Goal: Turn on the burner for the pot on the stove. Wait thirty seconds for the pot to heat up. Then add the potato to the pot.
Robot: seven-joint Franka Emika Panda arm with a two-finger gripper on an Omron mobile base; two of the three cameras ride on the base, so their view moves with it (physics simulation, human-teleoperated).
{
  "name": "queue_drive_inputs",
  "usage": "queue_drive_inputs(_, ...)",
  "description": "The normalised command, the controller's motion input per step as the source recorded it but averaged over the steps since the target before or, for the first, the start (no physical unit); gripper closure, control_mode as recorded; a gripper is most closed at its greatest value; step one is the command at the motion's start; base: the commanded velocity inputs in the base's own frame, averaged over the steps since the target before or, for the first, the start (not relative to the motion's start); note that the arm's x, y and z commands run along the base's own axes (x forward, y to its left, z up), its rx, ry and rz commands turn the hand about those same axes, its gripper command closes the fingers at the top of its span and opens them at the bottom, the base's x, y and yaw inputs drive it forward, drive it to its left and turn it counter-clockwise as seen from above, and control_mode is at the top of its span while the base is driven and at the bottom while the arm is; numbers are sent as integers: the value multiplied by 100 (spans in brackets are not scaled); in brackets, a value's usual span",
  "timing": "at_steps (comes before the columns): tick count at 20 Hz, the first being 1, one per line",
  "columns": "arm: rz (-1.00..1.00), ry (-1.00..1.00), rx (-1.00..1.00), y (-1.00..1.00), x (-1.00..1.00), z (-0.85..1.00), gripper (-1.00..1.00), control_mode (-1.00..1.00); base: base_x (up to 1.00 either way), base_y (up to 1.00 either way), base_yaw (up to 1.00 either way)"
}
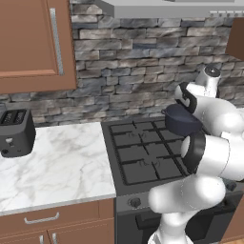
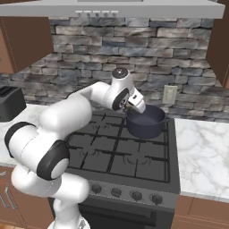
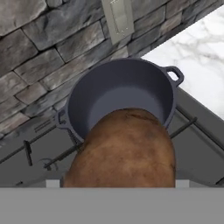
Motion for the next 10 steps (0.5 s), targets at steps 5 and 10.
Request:
queue_drive_inputs(5, 0, 1, 0, -21, 21, -20, 100, -100, 0, 0, 0)
queue_drive_inputs(10, 0, 0, 0, -15, 19, -19, 100, -100, 0, 0, 0)
